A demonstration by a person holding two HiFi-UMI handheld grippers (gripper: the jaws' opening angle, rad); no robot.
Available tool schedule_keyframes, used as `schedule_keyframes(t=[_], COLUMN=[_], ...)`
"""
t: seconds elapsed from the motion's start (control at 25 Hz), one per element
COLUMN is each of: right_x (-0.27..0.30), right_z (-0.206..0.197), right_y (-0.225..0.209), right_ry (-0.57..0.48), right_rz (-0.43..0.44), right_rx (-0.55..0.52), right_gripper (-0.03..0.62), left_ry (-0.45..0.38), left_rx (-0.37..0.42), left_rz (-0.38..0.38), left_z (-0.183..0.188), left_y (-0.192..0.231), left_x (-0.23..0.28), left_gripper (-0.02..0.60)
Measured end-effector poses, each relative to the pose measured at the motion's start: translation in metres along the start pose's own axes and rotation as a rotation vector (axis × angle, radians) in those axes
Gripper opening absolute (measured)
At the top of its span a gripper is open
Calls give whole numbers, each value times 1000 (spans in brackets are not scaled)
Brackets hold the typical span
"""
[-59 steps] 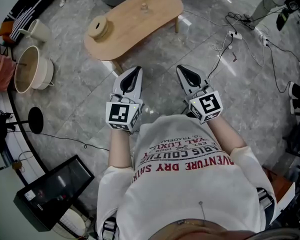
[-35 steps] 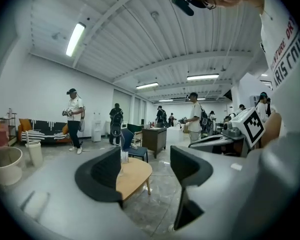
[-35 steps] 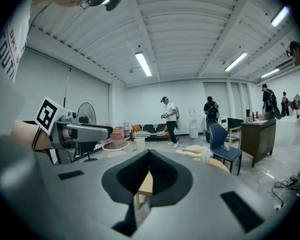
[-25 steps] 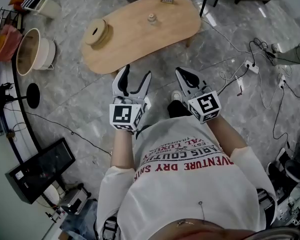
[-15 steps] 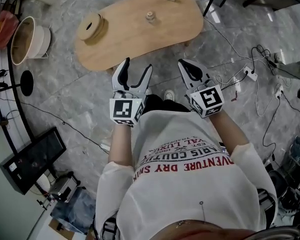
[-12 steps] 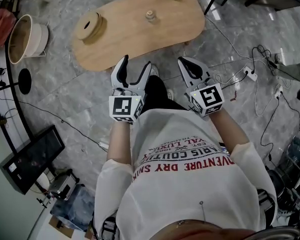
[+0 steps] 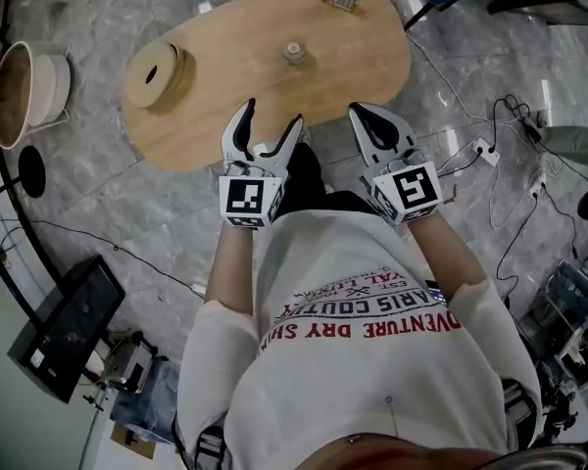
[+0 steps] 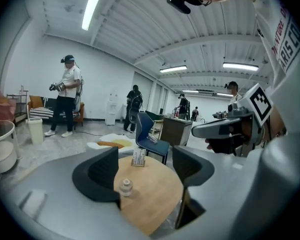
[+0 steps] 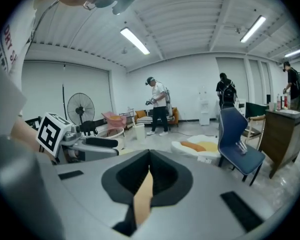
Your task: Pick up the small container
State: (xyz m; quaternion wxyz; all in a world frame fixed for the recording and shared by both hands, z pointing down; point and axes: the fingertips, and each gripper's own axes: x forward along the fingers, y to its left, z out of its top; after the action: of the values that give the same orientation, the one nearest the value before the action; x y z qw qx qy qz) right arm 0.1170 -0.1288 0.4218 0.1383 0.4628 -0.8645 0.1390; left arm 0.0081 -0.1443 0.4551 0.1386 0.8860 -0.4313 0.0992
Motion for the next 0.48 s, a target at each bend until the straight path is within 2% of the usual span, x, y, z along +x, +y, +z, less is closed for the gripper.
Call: schedule_keyframes(t=[0.12, 0.24, 0.36, 0.48], right_x=[39, 70, 97, 120], right_z=[-12, -33, -56, -76], right_y=[-24, -41, -55, -72], right_ry=[24, 69, 101, 119], right_rz=[4, 21, 34, 52], right_rx=[9, 4, 6, 4], right_gripper=[8, 8, 8, 8], left_ry=[47, 91, 124, 151], left_rx=[9, -23, -75, -75], left_rz=[-19, -13, 18, 54], left_z=[-24, -55, -91, -129], left_y=[20, 35, 48, 52], left_x=[37, 64, 86, 110], left_gripper=[325, 345, 376, 420])
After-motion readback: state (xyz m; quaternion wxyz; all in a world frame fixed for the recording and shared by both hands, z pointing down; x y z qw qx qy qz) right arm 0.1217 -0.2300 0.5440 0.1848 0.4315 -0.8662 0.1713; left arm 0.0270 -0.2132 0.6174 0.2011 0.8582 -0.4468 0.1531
